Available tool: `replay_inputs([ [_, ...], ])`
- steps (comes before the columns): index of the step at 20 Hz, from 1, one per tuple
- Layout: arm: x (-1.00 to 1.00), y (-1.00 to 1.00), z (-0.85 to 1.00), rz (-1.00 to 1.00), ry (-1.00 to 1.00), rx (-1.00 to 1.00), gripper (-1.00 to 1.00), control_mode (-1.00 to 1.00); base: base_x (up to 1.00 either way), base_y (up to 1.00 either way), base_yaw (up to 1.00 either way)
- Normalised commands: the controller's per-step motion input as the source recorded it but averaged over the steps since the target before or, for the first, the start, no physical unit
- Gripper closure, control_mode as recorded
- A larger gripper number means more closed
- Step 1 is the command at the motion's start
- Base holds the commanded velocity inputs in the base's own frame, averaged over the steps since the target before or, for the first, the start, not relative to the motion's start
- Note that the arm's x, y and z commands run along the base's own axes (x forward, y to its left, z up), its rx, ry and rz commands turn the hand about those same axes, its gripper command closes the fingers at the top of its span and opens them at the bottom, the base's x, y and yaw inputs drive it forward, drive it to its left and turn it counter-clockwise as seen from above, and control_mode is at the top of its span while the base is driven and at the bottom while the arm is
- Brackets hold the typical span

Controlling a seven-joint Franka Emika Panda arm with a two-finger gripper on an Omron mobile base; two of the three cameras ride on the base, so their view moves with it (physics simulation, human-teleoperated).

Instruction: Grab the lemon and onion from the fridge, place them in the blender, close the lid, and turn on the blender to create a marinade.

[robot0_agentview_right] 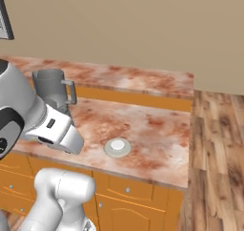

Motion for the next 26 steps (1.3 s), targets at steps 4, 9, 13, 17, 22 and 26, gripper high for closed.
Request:
replay_inputs([
  [4,0.0,0.0,0.0,0.0,0.0,0.0,-1.0,1.0,-0.1,-1.0,-0.05],
  [9,0.0,0.0,0.0,0.0,0.0,0.0,-1.0,1.0,0.0,-1.0,-0.02],
  [13,0.0,0.0,0.0,0.0,0.0,0.0,-1.0,1.0,-0.12,-1.0,-0.01],
  [17,0.0,0.0,0.0,0.0,0.0,0.0,-1.0,1.0,-0.1,-1.0,-0.02],
  [22,0.0,0.0,0.0,0.0,0.0,0.0,-1.0,1.0,0.0,-1.0,0.0],
  [26,0.0,0.0,0.0,0.0,0.0,0.0,-1.0,1.0,0.0,-1.0,0.0],
])
